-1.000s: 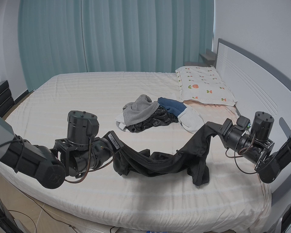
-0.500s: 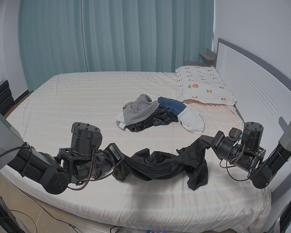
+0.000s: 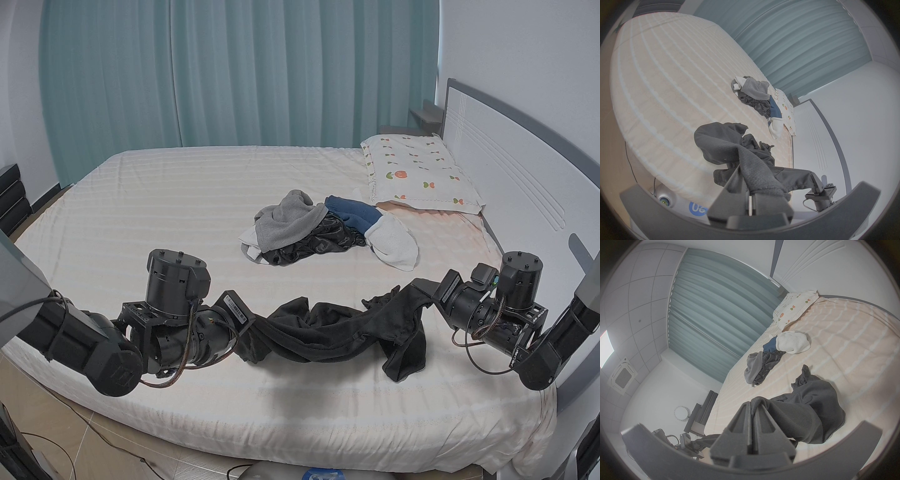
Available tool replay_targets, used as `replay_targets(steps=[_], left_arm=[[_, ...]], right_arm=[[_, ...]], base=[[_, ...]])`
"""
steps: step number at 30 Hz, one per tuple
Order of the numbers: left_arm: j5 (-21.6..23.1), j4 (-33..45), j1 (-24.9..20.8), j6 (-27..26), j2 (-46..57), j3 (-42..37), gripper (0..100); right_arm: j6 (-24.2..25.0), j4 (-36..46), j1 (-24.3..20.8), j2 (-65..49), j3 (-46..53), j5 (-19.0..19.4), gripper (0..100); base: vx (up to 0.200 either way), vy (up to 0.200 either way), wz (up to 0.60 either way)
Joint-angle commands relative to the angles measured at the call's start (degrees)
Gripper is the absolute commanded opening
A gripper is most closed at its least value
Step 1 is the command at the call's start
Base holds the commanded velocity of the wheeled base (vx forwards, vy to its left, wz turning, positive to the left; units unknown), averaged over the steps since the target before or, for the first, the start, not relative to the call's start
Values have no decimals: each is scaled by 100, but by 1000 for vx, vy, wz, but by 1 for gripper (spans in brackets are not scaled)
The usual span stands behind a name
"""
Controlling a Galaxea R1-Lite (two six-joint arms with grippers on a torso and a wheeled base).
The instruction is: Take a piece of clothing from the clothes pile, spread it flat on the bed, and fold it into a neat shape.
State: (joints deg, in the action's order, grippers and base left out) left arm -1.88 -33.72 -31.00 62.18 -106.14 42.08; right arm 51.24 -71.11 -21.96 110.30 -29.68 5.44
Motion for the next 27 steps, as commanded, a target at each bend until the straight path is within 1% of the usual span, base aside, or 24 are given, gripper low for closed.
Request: replay_targets(steps=[1, 5, 7, 19, 27], left_arm=[[3, -12, 50, 75, 32, 19, 0], [-6, -3, 59, 83, 67, 11, 0], [3, -3, 59, 83, 94, -7, 0], [-6, 23, 59, 92, 182, -69, 0], [-6, 14, 165, 92, 208, -69, 0]], right_arm=[[0, -8, -46, -44, 6, -16, 0], [-8, 0, -213, -114, 6, -315, 0], [-17, 0, -274, -123, 15, -385, 0], [-17, 0, -292, -176, -2, -394, 0], [-8, 0, -301, -176, -20, -394, 0]], base=[[0, 200, 0], [0, 200, 0], [0, 200, 0], [0, 200, 0], [0, 200, 0]])
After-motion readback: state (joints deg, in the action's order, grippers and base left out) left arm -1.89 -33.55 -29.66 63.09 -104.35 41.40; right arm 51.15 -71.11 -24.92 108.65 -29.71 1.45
